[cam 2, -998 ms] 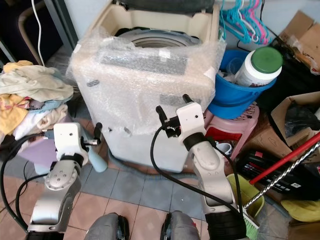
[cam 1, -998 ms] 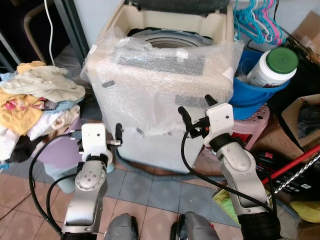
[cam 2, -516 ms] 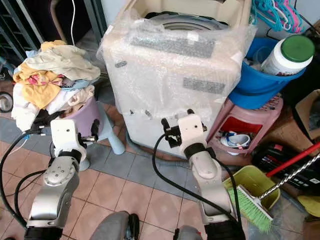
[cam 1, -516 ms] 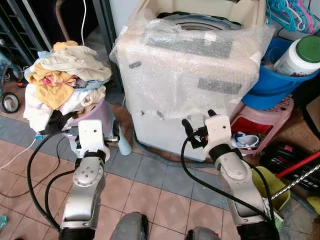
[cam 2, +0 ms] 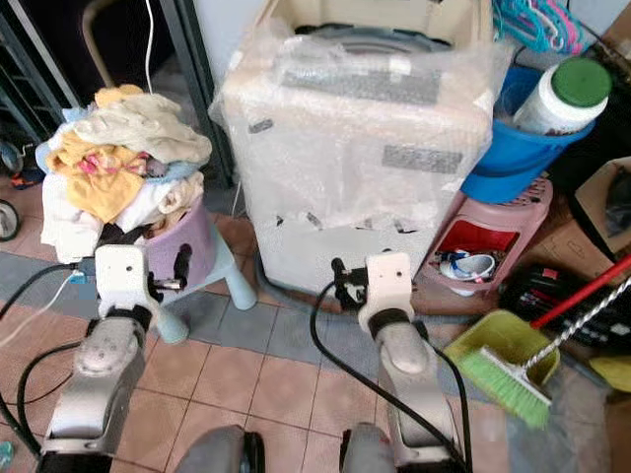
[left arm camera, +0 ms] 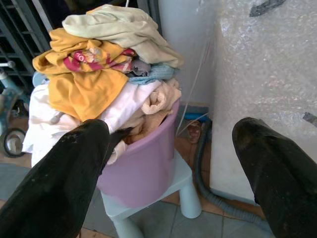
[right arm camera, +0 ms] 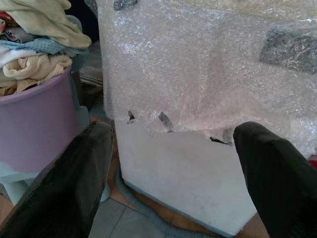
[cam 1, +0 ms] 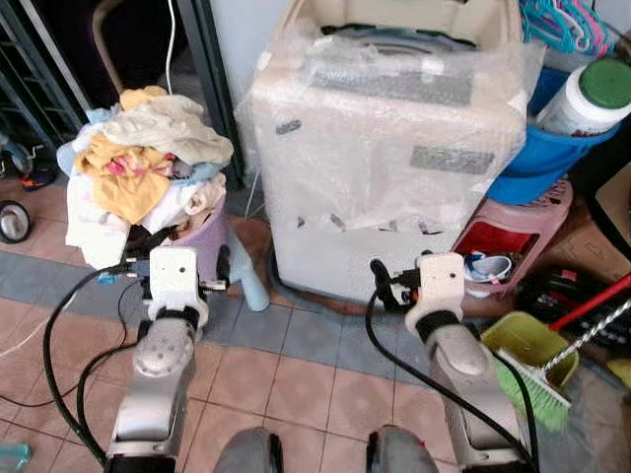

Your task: Clothes washing

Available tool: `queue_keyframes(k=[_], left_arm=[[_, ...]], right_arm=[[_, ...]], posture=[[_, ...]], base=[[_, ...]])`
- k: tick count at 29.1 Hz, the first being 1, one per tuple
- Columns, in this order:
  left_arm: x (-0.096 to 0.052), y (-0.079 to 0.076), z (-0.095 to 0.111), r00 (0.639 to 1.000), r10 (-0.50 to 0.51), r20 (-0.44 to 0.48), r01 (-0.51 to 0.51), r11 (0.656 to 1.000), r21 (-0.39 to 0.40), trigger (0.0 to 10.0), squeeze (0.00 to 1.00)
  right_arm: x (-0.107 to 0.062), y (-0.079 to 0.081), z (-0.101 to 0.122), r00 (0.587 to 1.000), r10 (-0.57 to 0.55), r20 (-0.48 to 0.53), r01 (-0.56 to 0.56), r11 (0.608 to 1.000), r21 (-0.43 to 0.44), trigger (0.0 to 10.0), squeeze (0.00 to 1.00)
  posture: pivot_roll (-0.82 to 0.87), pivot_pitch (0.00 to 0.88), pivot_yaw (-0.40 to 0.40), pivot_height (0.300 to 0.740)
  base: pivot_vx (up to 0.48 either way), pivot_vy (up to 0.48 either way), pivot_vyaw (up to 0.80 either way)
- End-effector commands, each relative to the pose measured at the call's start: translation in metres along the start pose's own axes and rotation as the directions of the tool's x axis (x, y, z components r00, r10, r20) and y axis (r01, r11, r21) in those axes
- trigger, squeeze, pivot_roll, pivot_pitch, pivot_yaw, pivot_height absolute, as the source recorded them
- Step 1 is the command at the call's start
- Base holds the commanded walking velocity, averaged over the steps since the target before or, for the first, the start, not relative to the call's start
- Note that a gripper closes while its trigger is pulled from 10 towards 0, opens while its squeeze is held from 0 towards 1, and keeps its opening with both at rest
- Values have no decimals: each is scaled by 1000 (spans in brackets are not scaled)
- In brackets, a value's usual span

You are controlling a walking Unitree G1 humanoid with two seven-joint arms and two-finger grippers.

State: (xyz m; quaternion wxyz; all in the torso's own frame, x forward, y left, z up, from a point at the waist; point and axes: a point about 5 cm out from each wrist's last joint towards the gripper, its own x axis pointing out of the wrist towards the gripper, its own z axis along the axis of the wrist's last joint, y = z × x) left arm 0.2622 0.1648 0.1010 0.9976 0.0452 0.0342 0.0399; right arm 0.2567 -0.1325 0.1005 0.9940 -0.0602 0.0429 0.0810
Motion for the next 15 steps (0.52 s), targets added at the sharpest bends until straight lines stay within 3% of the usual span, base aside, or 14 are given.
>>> queue_keyframes(k=[1,3,6,7,12,15], left_arm=[[1,-1,1,999,35,16,-35,998,60,10000,0],[2,-1,0,999,49,6,-49,998,25,10000,0],[2,-1,-2,1000,6,-24,-7,1000,-25,10000,0],[1,-1,-3,999,-39,-30,36,996,-80,10000,0],[-2,4,-5,1000,26,-6,-27,999,-27,10000,0],[-4,3,-3,1000,-6,24,6,1000,-21,10000,0]], right_arm=[[-4,-6,-4,997,45,-63,-45,999,2,10000,0],[-6,-4,-3,996,78,-45,-73,991,113,10000,0],[-5,-11,-1,1000,9,-24,-7,995,96,10000,0],[-5,-13,-3,999,-5,-33,8,996,90,10000,0],[-3,-21,-5,997,-58,-55,59,998,20,10000,0],[-5,-21,-5,998,-43,-46,44,998,32,10000,0]], posture=[[-15,134,54,740],[-11,132,53,740],[-10,130,52,740],[-11,128,51,740],[-14,127,47,740],[-14,123,43,740]], base=[[0,0,0],[0,0,0],[0,0,0],[0,0,0],[0,0,0],[0,0,0]])
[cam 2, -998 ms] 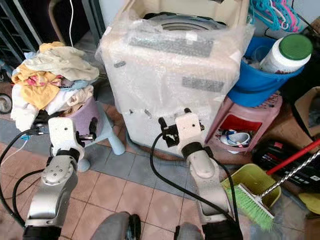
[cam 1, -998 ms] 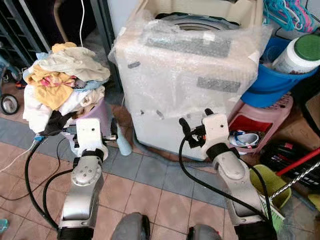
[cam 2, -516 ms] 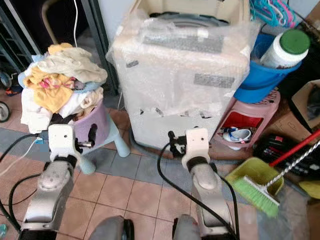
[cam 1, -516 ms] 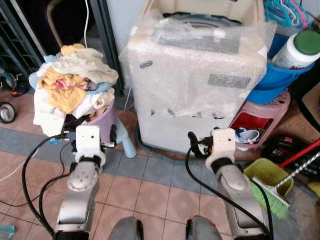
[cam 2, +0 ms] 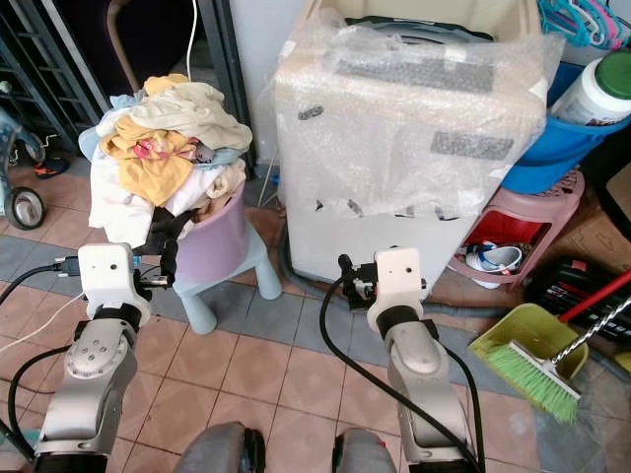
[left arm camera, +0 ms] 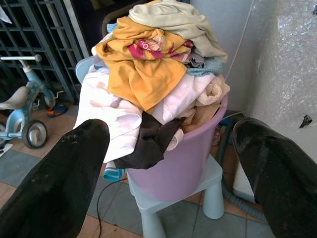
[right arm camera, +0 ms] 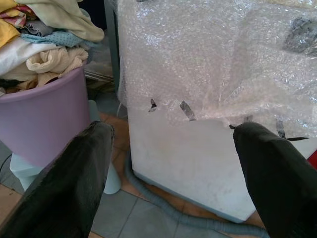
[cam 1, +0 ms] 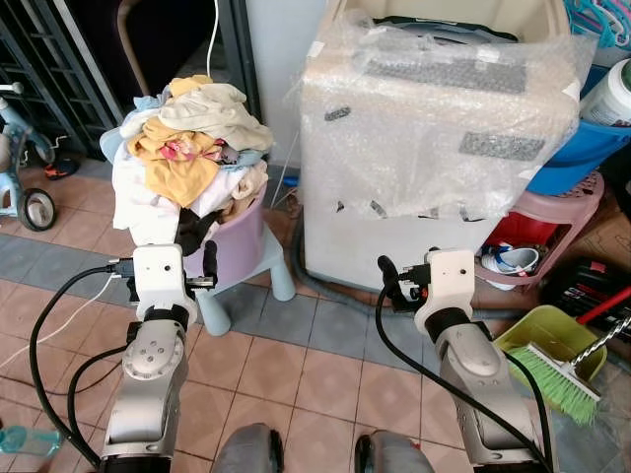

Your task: Clothes washing

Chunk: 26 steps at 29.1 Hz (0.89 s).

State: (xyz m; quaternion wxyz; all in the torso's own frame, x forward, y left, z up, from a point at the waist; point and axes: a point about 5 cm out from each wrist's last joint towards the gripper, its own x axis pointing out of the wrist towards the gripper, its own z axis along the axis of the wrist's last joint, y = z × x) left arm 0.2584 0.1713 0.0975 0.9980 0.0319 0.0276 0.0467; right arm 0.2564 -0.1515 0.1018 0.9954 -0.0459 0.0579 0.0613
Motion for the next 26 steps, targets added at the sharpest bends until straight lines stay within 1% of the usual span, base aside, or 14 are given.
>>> queue_keyframes(k=[1,3,4,5,8,9,11,12,13,15,16,20,22,26], left_arm=[[-1,-4,2,999,-29,22,29,1000,8,10000,0],[-1,-4,2,999,-41,23,41,999,5,10000,0],[-1,-5,2,998,-54,28,54,999,3,10000,0],[-2,-6,3,997,-62,35,62,998,12,10000,0],[-3,-6,3,997,-68,43,67,997,26,10000,0],[-5,-4,0,997,-60,48,57,997,60,10000,0],[-6,-2,-1,998,-47,46,44,996,74,10000,0],[-8,4,-7,999,-37,25,34,995,91,10000,0],[-10,6,-10,997,-70,13,69,995,67,10000,0],[-12,8,-16,992,-124,3,124,991,53,10000,0],[-12,7,-17,992,-130,1,130,990,52,10000,0],[-11,4,-17,990,-138,-5,138,989,47,10000,0],[-10,-2,-15,985,-175,1,175,984,44,10000,0],[-6,-7,-9,981,-191,18,190,981,35,10000,0]], right_arm=[[-2,-5,-2,998,-55,6,55,998,0,10000,0],[-2,-7,0,997,-64,40,67,995,-69,10000,0],[-5,-5,-1,1000,13,13,-13,1000,-24,10000,0],[-9,-4,0,998,56,22,-57,996,64,10000,0],[-11,-7,1,999,26,41,-29,997,77,10000,0],[-15,-18,-1,997,-50,52,48,998,38,10000,0],[-16,-21,-2,996,-69,53,68,997,29,10000,0],[-20,-29,-7,992,-120,32,122,991,-52,10000,0],[-23,-30,-10,992,-125,25,127,990,-66,10000,0],[-28,-28,-20,990,-138,-7,138,990,27,10000,0],[-28,-28,-22,989,-146,-13,146,989,30,10000,0],[-28,-27,-24,987,-163,-11,163,987,13,10000,0],[-25,-21,-24,990,-140,-1,140,989,-43,10000,0],[-21,-15,-8,994,-74,82,77,996,-36,10000,0]], posture=[[-14,122,42,740],[-15,121,41,740],[-16,120,42,740],[-17,117,42,740],[-17,116,42,740],[-15,96,46,740],[-15,96,46,740],[-13,87,52,740],[-17,84,54,740],[-26,79,62,740],[-26,79,62,740],[-30,71,77,740],[-28,70,84,740],[-34,73,75,740]], base=[[0,0,0],[0,0,0],[0,0,0],[0,0,0],[0,0,0],[0,0,0],[0,0,0],[0,0,0],[0,0,0],[0,0,0],[0,0,0],[0,0,0],[0,0,0],[0,0,325]])
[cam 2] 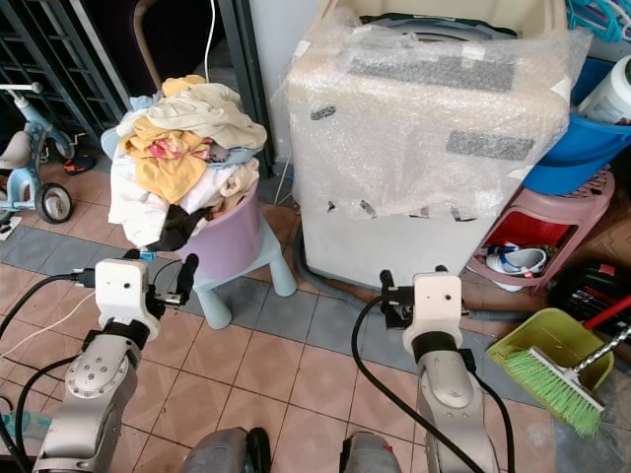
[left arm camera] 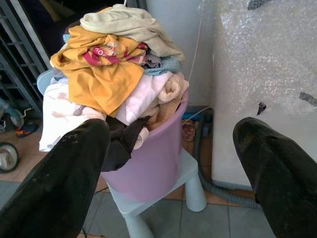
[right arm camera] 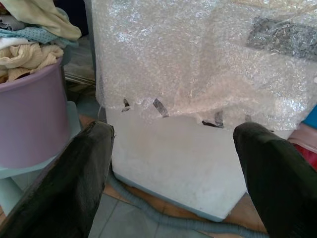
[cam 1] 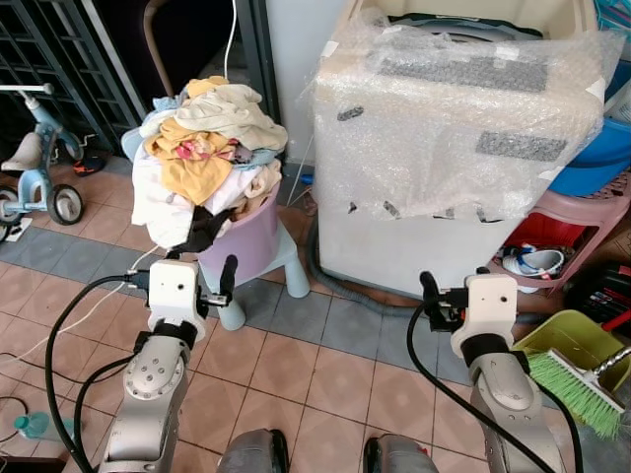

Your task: Clothes washing

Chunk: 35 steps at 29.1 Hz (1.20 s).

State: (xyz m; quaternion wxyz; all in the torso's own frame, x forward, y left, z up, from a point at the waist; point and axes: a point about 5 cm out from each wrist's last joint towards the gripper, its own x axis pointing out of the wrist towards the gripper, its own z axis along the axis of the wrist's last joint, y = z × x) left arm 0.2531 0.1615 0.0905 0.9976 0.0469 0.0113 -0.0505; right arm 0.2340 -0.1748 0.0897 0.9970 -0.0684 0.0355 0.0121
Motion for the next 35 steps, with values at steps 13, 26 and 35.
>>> queue_keyframes(k=[13,26,35], left_arm=[[3,0,1,998,59,-19,-59,998,-11,10000,0],[6,-5,1,999,37,-24,-38,998,-47,10000,0],[9,-4,5,998,59,-12,-59,996,-62,10000,0]], right_arm=[[11,0,13,997,15,71,-13,1000,-24,10000,0],[11,2,8,996,-29,84,31,999,-18,10000,0],[24,14,26,987,51,152,-46,998,-35,10000,0]], posture=[[-20,101,43,740],[-33,122,55,740],[-27,119,37,740]], base=[[0,0,800],[37,0,771],[329,0,78]])
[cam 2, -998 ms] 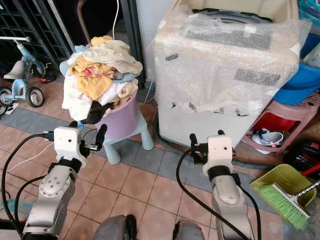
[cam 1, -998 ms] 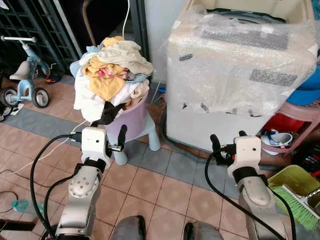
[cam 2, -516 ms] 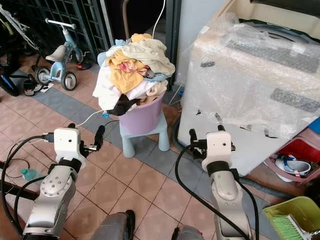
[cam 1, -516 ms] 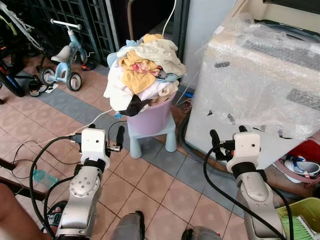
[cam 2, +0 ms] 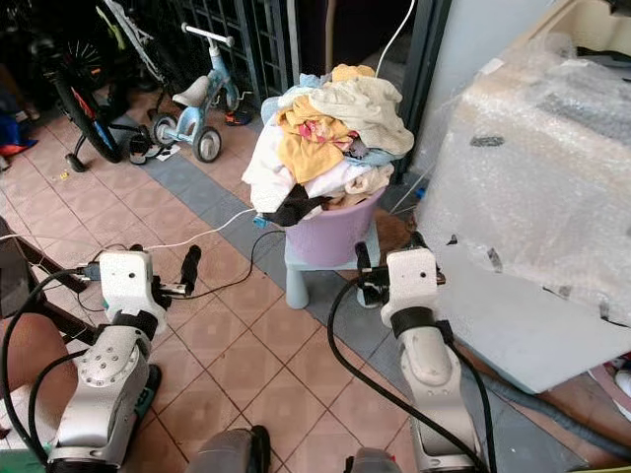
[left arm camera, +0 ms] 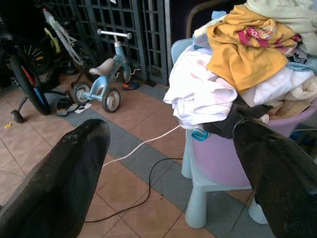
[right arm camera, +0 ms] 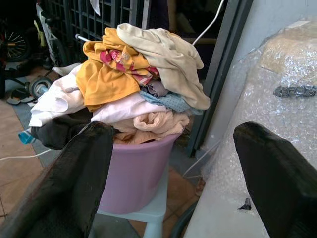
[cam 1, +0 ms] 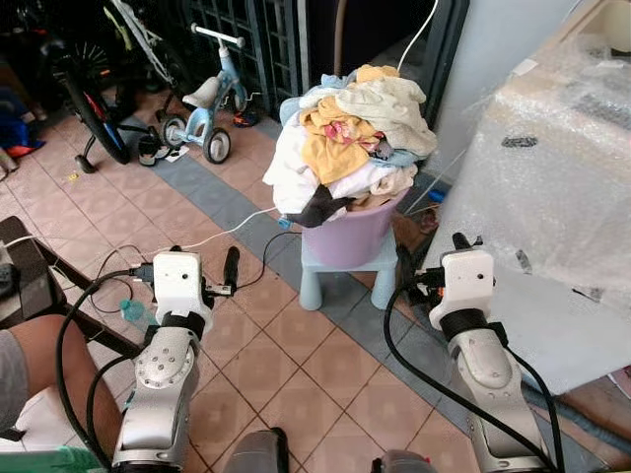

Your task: Clothes washing

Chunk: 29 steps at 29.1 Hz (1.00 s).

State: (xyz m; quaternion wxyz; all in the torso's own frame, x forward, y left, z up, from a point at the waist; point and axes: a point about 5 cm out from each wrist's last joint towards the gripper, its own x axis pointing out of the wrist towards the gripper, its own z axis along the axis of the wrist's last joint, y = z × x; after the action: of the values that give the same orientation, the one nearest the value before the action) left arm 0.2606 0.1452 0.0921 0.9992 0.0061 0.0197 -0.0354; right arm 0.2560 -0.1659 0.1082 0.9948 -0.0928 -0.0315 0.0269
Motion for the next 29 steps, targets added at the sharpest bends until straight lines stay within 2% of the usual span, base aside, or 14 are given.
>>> queue_keyframes(k=[1,14,17,29], left_arm=[[0,11,2,1000,31,6,-31,999,19,10000,0],[1,9,0,1000,26,-4,-26,1000,-3,10000,0],[1,8,0,1000,23,-6,-23,1000,-6,10000,0],[-1,7,-1,1000,13,-13,-13,1000,-8,10000,0]], right_arm=[[5,7,5,999,30,22,-30,999,18,10000,0],[17,2,13,995,82,54,-81,996,-30,10000,0],[20,5,12,992,112,53,-109,992,-58,10000,0],[19,11,9,985,161,56,-156,984,-81,10000,0]], posture=[[-27,118,37,740],[-30,112,27,740],[-26,115,26,740],[-22,113,22,740]], base=[[368,0,0],[364,0,0],[424,0,0],[450,0,0]])
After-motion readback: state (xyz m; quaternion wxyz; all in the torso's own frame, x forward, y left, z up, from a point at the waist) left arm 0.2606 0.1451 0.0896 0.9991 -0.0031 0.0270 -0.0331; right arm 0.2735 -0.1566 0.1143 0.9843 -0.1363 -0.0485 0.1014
